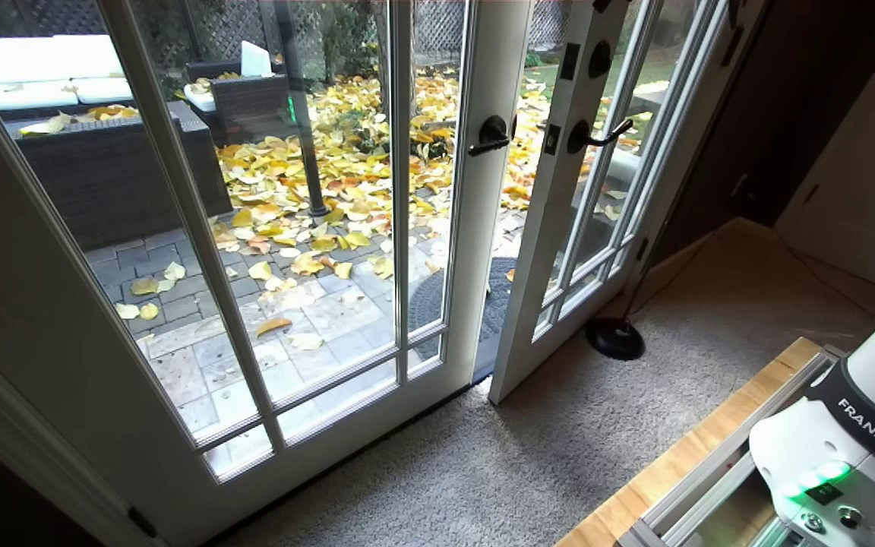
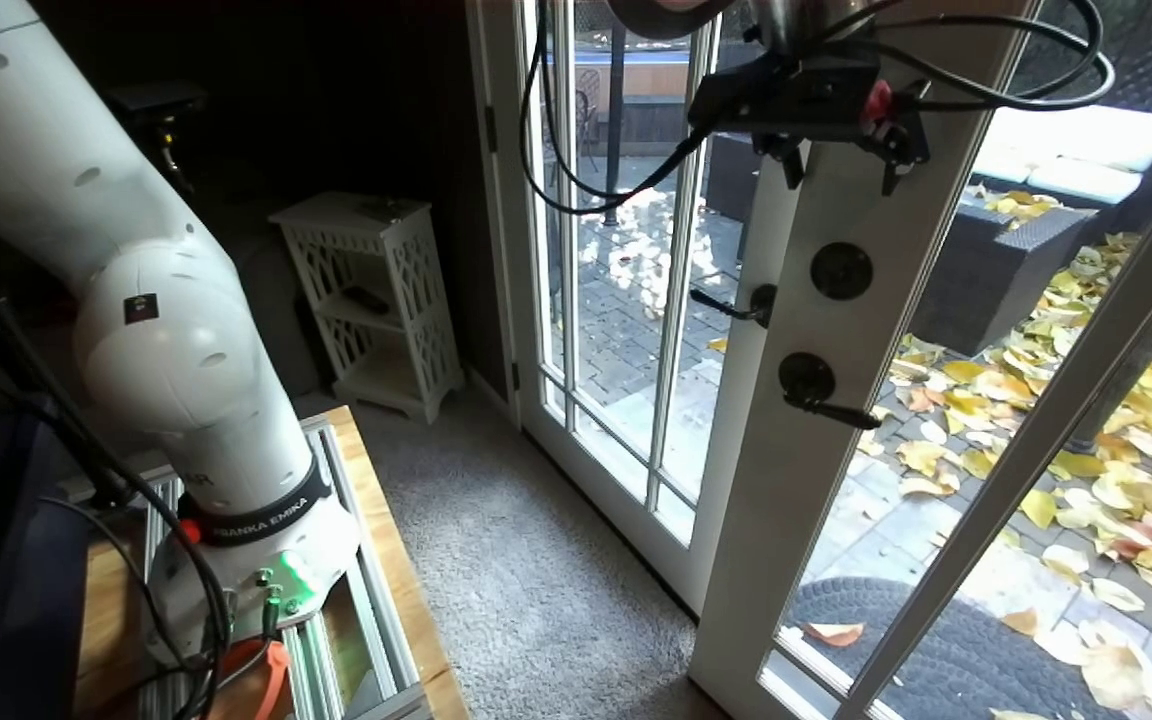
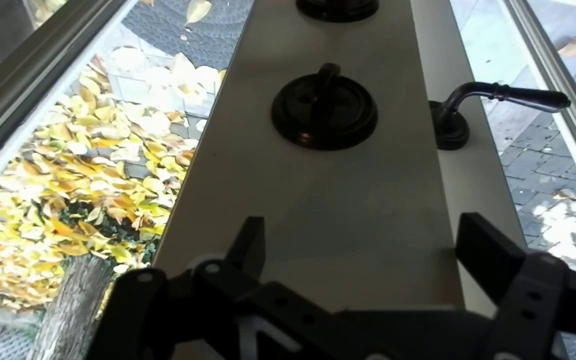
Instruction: Close the door on the right
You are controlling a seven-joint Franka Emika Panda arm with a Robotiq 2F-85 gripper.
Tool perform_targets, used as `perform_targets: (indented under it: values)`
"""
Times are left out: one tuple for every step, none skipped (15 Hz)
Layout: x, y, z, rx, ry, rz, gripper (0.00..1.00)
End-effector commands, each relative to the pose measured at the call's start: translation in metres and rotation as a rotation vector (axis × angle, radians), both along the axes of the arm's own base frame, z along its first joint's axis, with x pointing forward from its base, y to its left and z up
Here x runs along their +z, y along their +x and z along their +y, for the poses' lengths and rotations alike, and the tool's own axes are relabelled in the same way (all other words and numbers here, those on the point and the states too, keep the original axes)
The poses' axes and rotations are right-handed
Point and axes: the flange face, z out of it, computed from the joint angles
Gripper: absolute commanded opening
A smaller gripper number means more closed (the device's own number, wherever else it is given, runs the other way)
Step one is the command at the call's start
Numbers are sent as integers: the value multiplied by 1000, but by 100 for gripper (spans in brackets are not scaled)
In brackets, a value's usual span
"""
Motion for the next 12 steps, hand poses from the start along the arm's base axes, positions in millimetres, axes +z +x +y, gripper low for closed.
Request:
perform_targets:
  values:
    - [12,23,-4,-30,23,-66,100]
    - [12,26,-4,-38,33,-76,100]
    - [12,28,-4,-48,45,-89,100]
    - [12,32,-4,-63,64,-103,100]
    - [13,35,-5,-91,90,-124,100]
    - [13,39,-6,-114,103,-147,100]
    - [12,42,-5,-133,126,-160,100]
    - [12,47,-4,-147,142,-178,100]
    - [12,51,-3,-159,155,-194,100]
    - [12,57,-1,-168,168,-212,100]
    - [11,61,1,-174,184,-226,100]
    - [9,68,3,-186,206,-232,100]
